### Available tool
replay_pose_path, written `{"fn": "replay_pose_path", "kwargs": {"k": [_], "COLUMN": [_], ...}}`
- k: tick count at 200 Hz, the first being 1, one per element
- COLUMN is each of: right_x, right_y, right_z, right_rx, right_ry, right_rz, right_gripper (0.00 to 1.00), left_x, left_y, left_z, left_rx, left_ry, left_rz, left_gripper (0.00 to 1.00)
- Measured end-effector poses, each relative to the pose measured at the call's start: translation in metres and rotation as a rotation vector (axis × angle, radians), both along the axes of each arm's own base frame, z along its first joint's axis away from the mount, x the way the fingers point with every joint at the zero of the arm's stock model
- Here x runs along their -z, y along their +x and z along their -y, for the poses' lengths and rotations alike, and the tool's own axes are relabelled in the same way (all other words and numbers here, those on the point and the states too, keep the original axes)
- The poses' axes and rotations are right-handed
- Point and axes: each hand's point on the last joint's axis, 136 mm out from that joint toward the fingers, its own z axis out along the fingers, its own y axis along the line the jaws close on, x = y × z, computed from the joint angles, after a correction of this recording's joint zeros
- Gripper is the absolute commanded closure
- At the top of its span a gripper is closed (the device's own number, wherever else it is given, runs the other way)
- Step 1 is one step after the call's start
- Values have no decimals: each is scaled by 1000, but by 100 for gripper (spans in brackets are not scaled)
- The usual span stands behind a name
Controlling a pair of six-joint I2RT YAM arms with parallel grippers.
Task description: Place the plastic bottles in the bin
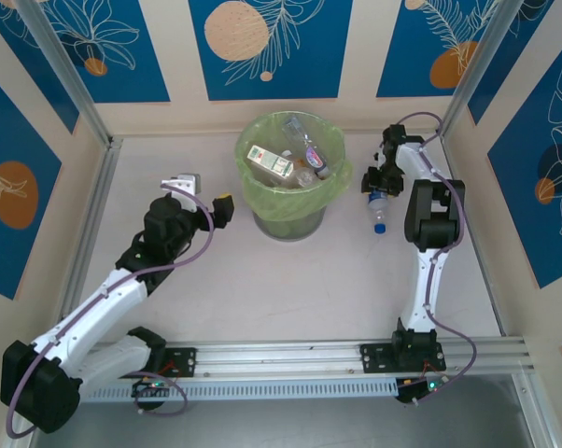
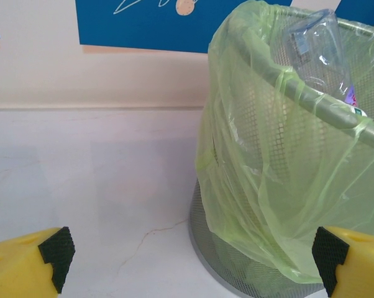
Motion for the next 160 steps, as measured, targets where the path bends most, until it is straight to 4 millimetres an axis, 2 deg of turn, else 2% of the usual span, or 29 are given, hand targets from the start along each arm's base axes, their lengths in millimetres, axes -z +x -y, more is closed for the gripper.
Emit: {"fn": "replay_pose_path", "kwargs": {"k": [61, 104, 130, 160], "right_x": [-47, -77, -107, -152], "right_y": [-3, -15, -21, -28], "right_z": [-2, -8, -15, -30], "right_rx": [16, 26, 35, 32], "right_ry": [13, 52, 95, 196], "right_rz": [128, 208, 291, 412], "right_gripper": [49, 49, 50, 50], "left_x": [10, 15, 19, 25], "left_y": [5, 9, 12, 17], "left_z": [1, -2, -3, -4], "left_rx": [-9, -35, -53, -74], "left_ry": [8, -5, -20, -31], "left_rz": [-29, -52, -69, -103], "left_gripper": [0, 0, 0, 0]}}
